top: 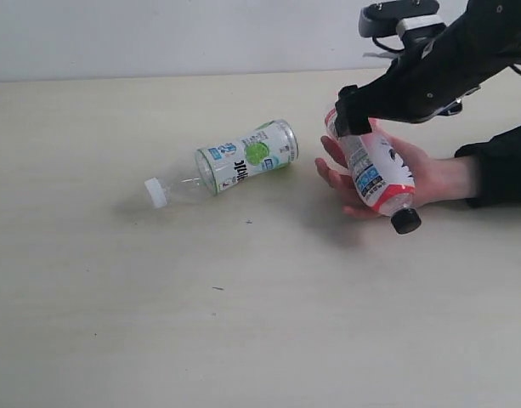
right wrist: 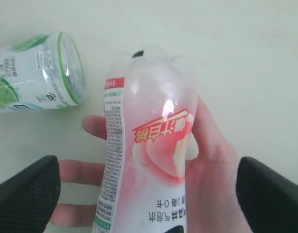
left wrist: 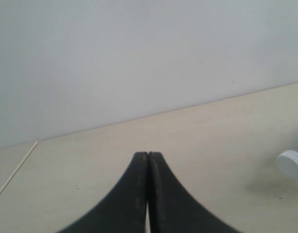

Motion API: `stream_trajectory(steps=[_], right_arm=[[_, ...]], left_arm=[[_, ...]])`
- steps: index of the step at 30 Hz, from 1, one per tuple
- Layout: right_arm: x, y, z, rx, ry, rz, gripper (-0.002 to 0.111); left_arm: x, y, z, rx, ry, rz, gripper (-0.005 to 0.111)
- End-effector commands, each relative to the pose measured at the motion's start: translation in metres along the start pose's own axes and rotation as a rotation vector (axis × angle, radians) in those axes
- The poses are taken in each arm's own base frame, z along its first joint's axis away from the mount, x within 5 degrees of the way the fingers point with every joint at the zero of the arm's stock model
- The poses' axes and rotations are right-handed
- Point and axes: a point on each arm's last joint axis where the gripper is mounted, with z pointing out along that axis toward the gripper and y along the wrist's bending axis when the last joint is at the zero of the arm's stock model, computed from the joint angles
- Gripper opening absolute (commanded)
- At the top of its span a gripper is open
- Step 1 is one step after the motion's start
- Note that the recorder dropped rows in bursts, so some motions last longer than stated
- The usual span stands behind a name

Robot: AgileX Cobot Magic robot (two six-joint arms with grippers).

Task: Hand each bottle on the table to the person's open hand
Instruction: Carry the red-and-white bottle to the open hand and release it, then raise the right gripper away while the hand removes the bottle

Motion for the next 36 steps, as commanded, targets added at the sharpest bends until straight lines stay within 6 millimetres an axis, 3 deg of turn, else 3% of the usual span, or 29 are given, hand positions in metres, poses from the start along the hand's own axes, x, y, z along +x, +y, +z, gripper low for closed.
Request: stream_trajectory(steps=[1,4,6,13,15,18,26,30,36], right_arm=[[-0.010,0.002,-0.040,-0.001,-0.091,-0.038,0.092],[-0.014,0.005,-0.076,-0.003,-0.157,-0.071,0.088],[-0.014,0.007,-0.097,-0.006,-0.183,-0.086,0.078],[0.011,0.016,-0.159,-0.076,-0.303,-0.009,0.011],[0.025,0.020,-0.174,-0.113,-0.336,0.025,0.000],[0.047,0.028,-0.188,-0.202,-0.383,0.024,0.000],[0.143,0.051,-0.194,-0.469,-0.330,-0.031,0.000],[0.168,0.055,-0.208,-0.525,-0.363,0.003,0.000],[0.203,0.061,-0.233,-0.548,-0.344,-0.170,0.000]], left_arm=[[0.000,-0.001,0.000,0.006,-0.010,0.001,0.000],[0.000,-0.001,0.000,0.006,-0.010,0.001,0.000],[0.000,-0.001,0.000,0.006,-0.010,0.001,0.000],[0.000,-0.001,0.000,0.006,-0.010,0.001,0.000],[0.000,-0.001,0.000,0.006,-0.010,0.001,0.000],[0.000,-0.001,0.000,0.006,-0.010,0.001,0.000],[0.000,-0.001,0.000,0.006,-0.010,0.001,0.000],[0.000,-0.001,0.000,0.006,-0.010,0.001,0.000],[0.000,-0.001,0.000,0.006,-0.010,0.001,0.000]])
